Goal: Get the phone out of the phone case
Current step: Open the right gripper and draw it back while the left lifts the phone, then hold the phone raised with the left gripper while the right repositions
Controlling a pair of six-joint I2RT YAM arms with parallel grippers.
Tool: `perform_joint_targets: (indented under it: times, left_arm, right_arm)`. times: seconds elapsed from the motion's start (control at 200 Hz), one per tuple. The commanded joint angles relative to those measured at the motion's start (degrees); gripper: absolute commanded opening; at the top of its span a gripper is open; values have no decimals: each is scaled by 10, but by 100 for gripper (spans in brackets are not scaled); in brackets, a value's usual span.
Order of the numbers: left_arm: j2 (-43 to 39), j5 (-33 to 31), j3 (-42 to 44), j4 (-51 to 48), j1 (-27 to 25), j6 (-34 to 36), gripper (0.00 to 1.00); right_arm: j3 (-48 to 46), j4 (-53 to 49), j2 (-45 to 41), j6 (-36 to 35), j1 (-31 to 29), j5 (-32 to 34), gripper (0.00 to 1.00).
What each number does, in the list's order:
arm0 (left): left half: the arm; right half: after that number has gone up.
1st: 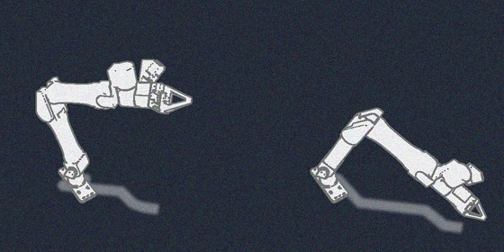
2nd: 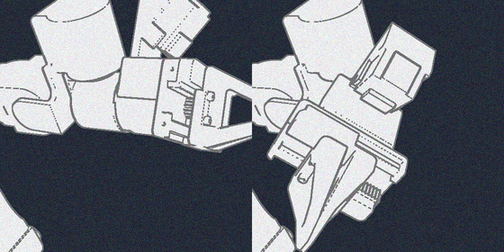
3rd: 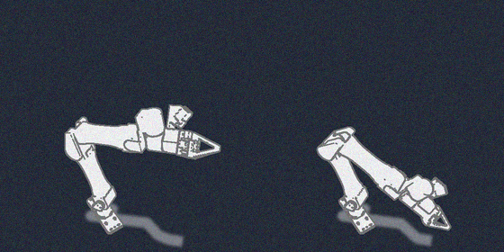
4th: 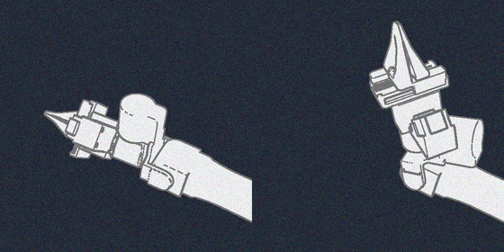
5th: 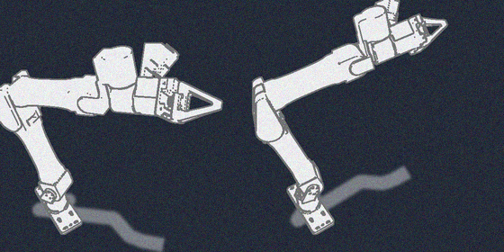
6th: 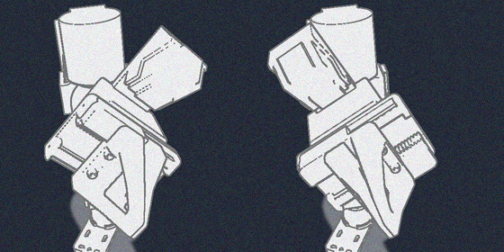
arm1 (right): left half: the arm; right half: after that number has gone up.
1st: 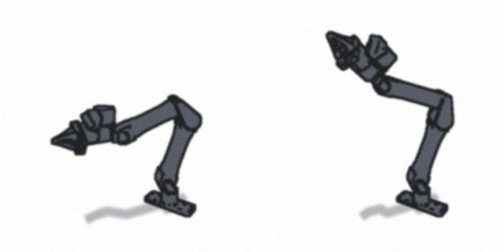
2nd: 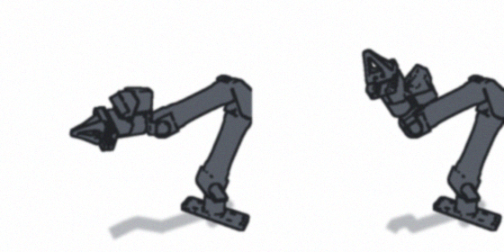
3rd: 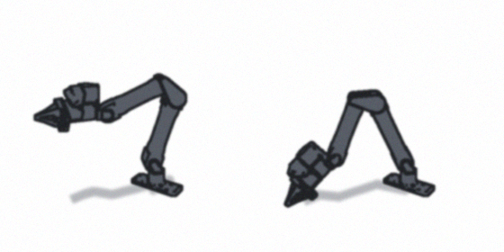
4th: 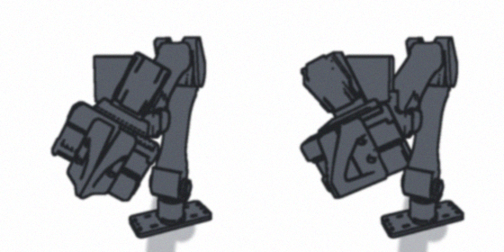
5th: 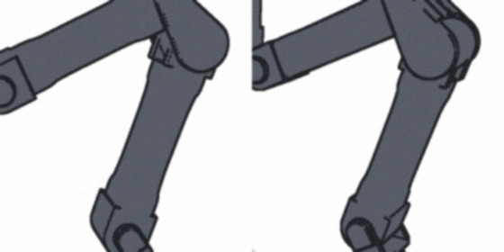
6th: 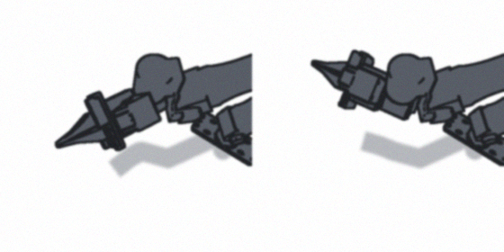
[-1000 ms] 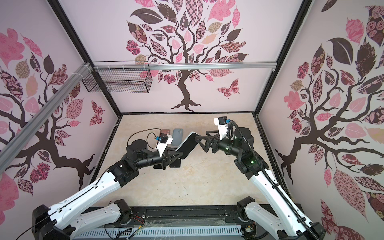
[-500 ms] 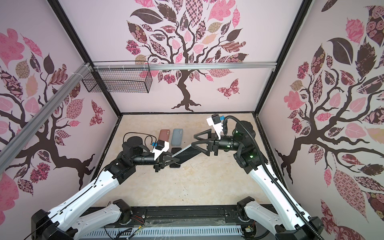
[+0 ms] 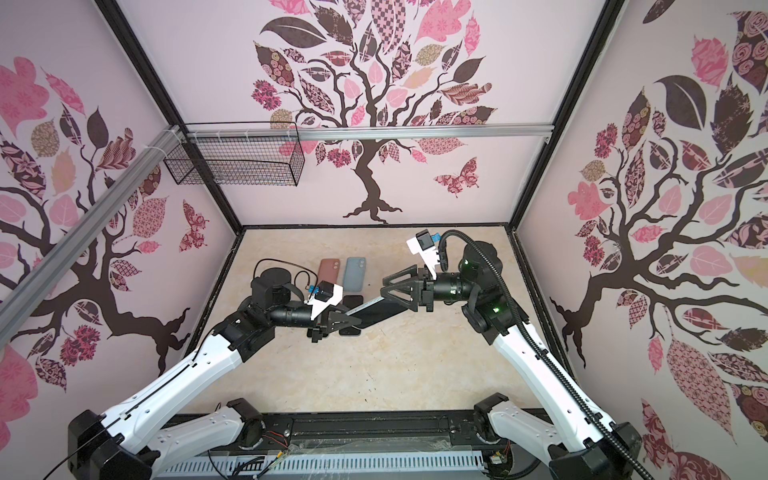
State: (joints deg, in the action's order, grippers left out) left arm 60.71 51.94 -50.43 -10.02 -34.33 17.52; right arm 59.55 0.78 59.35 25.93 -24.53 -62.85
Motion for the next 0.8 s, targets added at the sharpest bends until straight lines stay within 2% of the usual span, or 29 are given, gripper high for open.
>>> perform_joint_targets:
  times: [0.0, 0.2, 0.795]
  left_arm:
    - [-2, 24, -35, 17, 1, 4, 0]
    - [5, 30, -35, 16, 1, 7, 0]
    - [-2, -10, -33, 25, 1, 19, 0]
  right_arm:
    - [2, 15, 10, 6, -12, -6, 48]
    - [2, 44, 21, 31, -26, -9, 36]
    - [-2, 46, 28, 79, -26, -13, 13]
